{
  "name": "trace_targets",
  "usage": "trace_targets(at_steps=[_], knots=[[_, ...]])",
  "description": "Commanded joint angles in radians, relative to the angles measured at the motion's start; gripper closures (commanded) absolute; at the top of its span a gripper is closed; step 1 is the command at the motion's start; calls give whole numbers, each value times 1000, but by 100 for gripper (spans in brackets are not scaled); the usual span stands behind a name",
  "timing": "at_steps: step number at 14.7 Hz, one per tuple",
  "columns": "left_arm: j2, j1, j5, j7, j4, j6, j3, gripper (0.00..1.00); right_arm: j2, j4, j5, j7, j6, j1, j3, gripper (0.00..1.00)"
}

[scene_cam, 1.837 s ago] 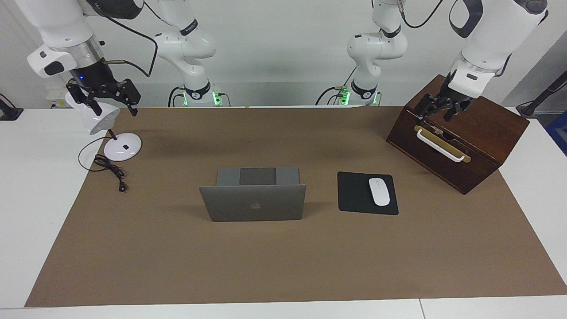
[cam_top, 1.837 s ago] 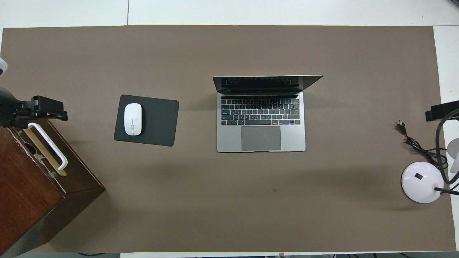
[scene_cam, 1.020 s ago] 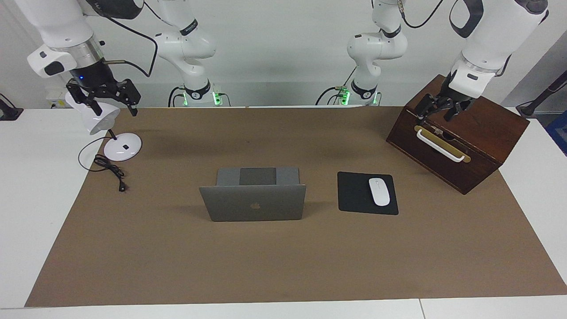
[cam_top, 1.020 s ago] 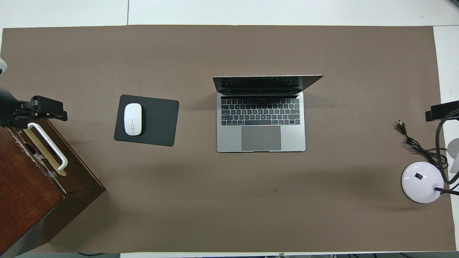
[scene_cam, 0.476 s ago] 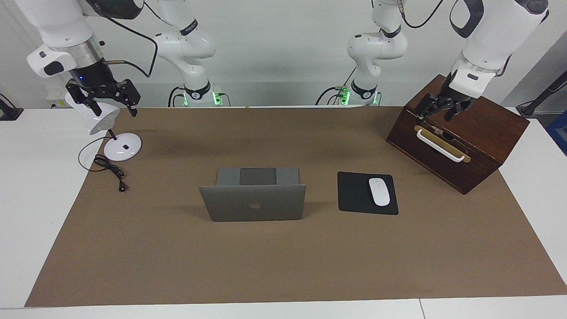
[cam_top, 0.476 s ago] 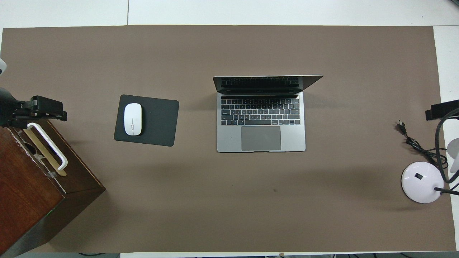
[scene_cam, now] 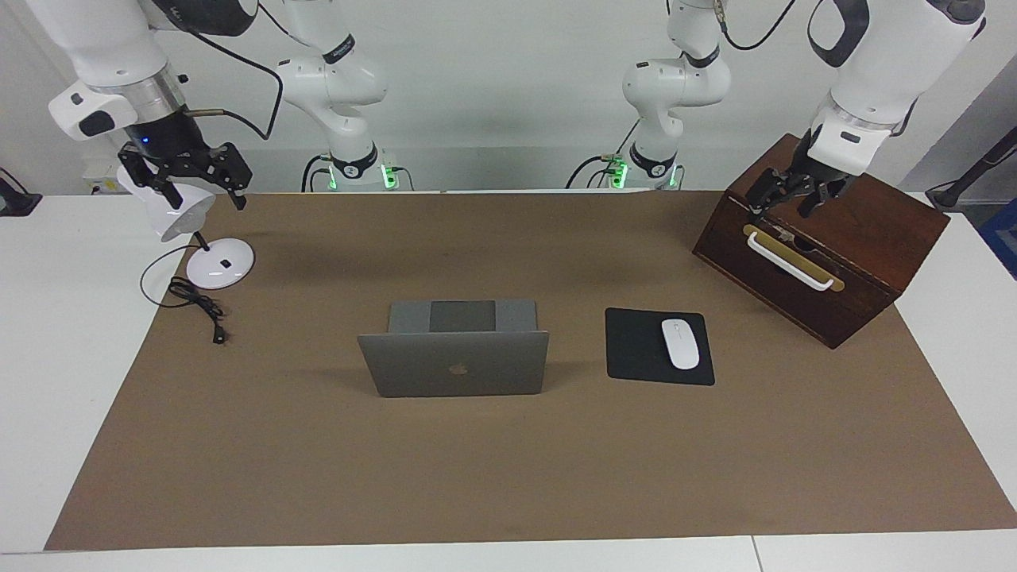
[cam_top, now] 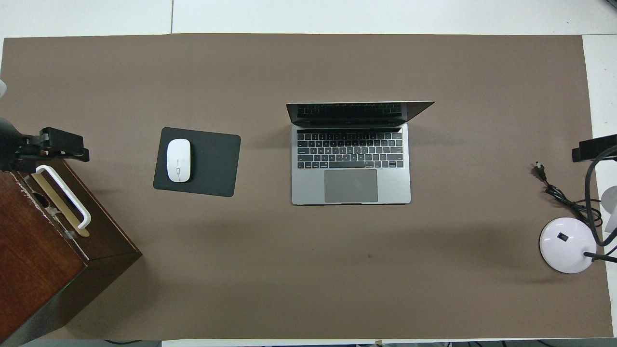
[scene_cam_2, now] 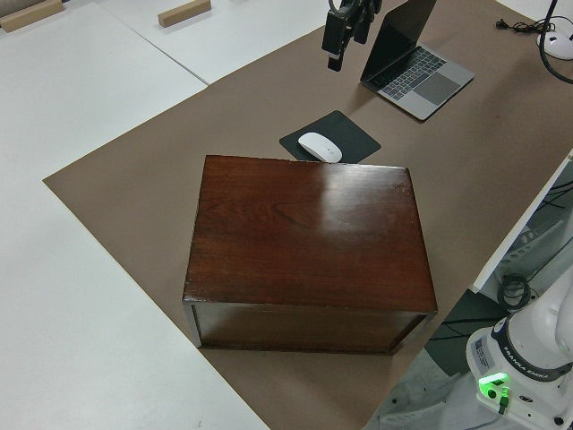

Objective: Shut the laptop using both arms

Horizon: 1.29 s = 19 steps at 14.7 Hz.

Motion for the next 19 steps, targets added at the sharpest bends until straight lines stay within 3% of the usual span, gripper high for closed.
trace_targets(at_steps=[1, 2, 3, 5, 6, 15, 16, 17, 18, 19], knots=[[-7, -8, -15, -38, 2, 9, 4, 0, -13, -21, 21, -35, 22, -30, 8, 0], [-7, -11, -15, -32, 2, 11, 3, 0, -13, -21, 21, -37, 22, -30, 7, 0], [-7, -11, -15, -31, 4, 11, 3, 10, -13, -21, 21, -37, 23, -31, 7, 0], [-5, -10, -15, -27, 4, 12, 3, 75, -13, -23, 21, -37, 32, -31, 7, 0], [-5, -8, -15, -32, 4, 18, 1, 100, -13, -26, 21, -37, 37, -31, 7, 0], [1, 4, -47, -32, 4, 89, 3, 100, -10, -38, 21, -35, 89, -31, 7, 0], [2, 4, -55, -31, 4, 112, 3, 100, -10, -38, 21, -35, 94, -31, 7, 5], [2, 1, -74, -29, 2, 119, 1, 100, -10, -38, 21, -35, 94, -31, 7, 16], [4, -8, -81, -24, 2, 132, 3, 100, -10, -38, 21, -34, 94, -31, 7, 37], [5, -13, -81, -26, -2, 156, 0, 100, -10, -38, 21, -32, 94, -31, 7, 65]])
